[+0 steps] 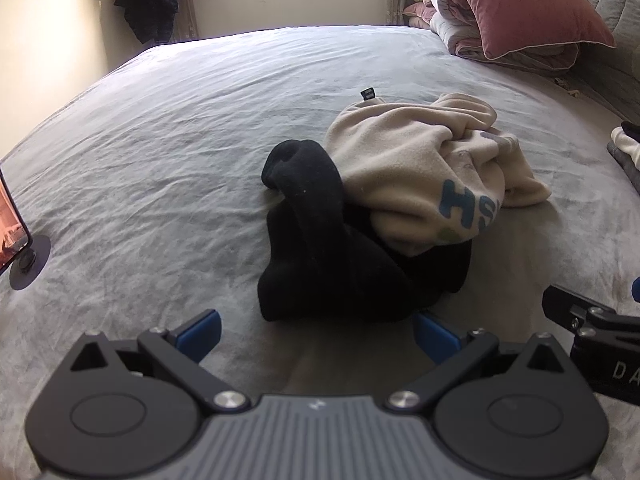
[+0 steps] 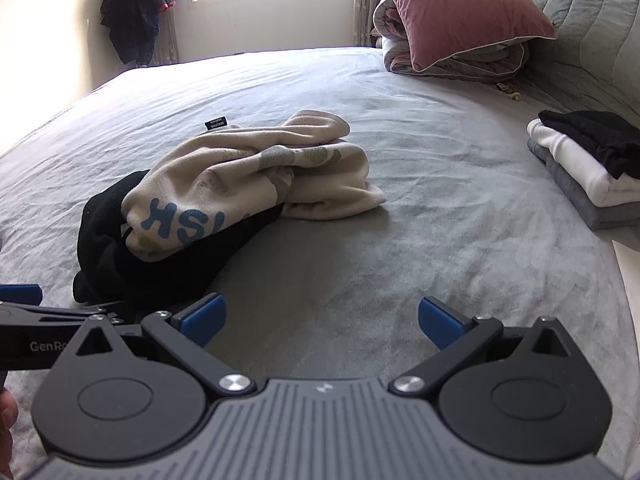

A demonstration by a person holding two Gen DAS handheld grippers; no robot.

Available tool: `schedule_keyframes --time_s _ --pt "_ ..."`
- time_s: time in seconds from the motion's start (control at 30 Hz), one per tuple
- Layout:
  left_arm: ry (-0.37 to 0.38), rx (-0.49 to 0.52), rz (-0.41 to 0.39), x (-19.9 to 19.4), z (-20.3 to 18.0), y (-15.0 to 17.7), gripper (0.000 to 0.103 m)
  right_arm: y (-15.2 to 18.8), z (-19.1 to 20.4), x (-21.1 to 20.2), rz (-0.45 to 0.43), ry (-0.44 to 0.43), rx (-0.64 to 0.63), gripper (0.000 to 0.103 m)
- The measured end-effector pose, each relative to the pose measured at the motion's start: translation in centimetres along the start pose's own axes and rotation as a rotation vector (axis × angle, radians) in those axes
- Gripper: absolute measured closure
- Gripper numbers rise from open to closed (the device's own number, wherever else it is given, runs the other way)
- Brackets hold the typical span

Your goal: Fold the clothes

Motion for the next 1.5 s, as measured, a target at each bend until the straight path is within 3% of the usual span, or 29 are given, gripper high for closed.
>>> schedule_keyframes --time_s 1.5 --pt "-0.027 0.018 0.021 0.49 0.26 0.37 0.001 -0.19 -0.11 0.06 0.025 0.011 0.006 0.0"
Point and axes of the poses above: each gripper's, at about its wrist camera, not at the fingertips, and x roughly the way its jaws point, z to its left, y to its underside, the point moved 7 cm from there along x, roughly the way its jaws point, and after that the axes turned 1 degree about -z, right-handed, at the moved point
